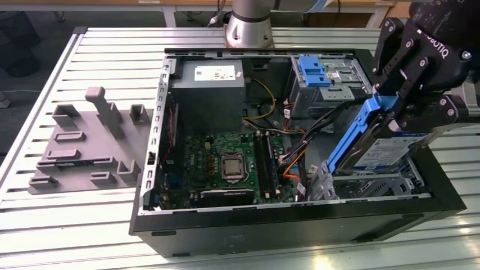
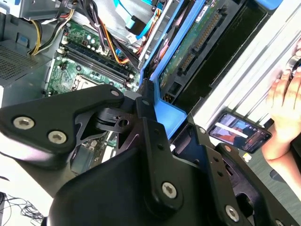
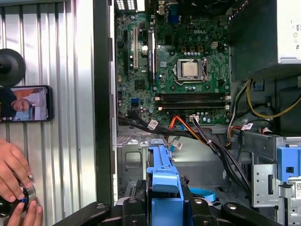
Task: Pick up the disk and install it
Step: 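Insert the disk into the insertion slot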
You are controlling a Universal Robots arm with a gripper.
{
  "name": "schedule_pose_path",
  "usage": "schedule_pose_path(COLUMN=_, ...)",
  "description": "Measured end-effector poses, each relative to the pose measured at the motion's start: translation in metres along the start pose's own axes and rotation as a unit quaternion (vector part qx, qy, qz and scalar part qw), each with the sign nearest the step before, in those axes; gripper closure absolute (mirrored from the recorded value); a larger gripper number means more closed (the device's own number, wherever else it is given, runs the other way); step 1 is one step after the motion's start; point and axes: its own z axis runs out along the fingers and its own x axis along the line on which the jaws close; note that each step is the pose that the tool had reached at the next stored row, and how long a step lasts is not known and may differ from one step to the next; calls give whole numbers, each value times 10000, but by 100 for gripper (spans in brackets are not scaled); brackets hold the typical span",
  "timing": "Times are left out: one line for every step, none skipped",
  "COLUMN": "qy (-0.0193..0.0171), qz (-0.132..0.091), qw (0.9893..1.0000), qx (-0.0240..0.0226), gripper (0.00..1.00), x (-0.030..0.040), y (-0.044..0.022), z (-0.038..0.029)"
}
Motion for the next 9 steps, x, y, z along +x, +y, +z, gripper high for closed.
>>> schedule_pose_path(qy=0, qz=0, qw=10000, qx=0, gripper=64, x=0, y=0, z=4)
schedule_pose_path(qy=0, qz=1, qw=10000, qx=0, gripper=64, x=0, y=0, z=4)
schedule_pose_path(qy=1, qz=1, qw=10000, qx=0, gripper=64, x=0, y=0, z=4)
schedule_pose_path(qy=1, qz=1, qw=10000, qx=0, gripper=64, x=0, y=0, z=5)
schedule_pose_path(qy=0, qz=1, qw=10000, qx=0, gripper=64, x=0, y=0, z=5)
schedule_pose_path(qy=0, qz=1, qw=10000, qx=0, gripper=64, x=0, y=0, z=6)
schedule_pose_path(qy=0, qz=1, qw=10000, qx=0, gripper=64, x=0, y=0, z=6)
schedule_pose_path(qy=0, qz=1, qw=10000, qx=0, gripper=64, x=0, y=0, z=6)
schedule_pose_path(qy=0, qz=1, qw=10000, qx=0, gripper=64, x=0, y=0, z=6)
